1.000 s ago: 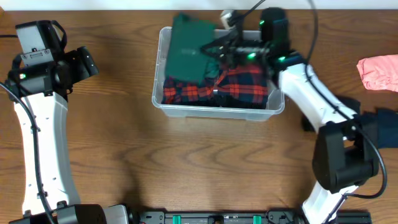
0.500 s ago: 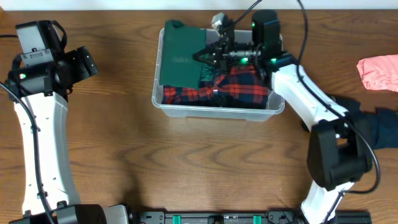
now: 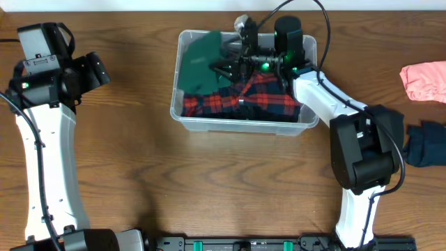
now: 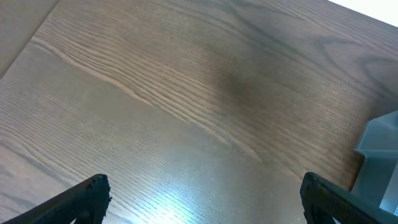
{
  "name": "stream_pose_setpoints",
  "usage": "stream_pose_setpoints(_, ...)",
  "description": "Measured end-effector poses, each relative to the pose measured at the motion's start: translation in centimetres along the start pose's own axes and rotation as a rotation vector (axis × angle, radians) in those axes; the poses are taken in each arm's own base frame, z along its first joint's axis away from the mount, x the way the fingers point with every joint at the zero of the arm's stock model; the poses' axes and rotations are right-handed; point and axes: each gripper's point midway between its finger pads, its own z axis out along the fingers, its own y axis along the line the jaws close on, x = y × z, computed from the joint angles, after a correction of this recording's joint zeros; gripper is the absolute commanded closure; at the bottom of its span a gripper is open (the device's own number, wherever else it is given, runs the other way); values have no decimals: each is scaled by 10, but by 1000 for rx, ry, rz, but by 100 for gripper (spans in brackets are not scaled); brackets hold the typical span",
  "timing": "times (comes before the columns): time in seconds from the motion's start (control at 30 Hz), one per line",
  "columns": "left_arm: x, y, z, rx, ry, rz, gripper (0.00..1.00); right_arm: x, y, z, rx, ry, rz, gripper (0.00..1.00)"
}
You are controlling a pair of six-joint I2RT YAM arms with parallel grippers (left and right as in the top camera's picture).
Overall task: Pack container
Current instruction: 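Release the green shirt in the bin and lift the right gripper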
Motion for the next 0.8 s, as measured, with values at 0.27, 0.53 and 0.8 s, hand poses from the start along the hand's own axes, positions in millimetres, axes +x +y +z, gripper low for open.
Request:
stream_pose_setpoints(0.27,0,0,0,0,0,0,2,-23,7,-1,-4,20,41,1)
stream_pose_setpoints(0.53,0,0,0,0,0,0,2,11,-4,7,209,197,77,1)
stream_pose_setpoints(0.8,0,0,0,0,0,0,2,38,-4,39,452,325,-110,14)
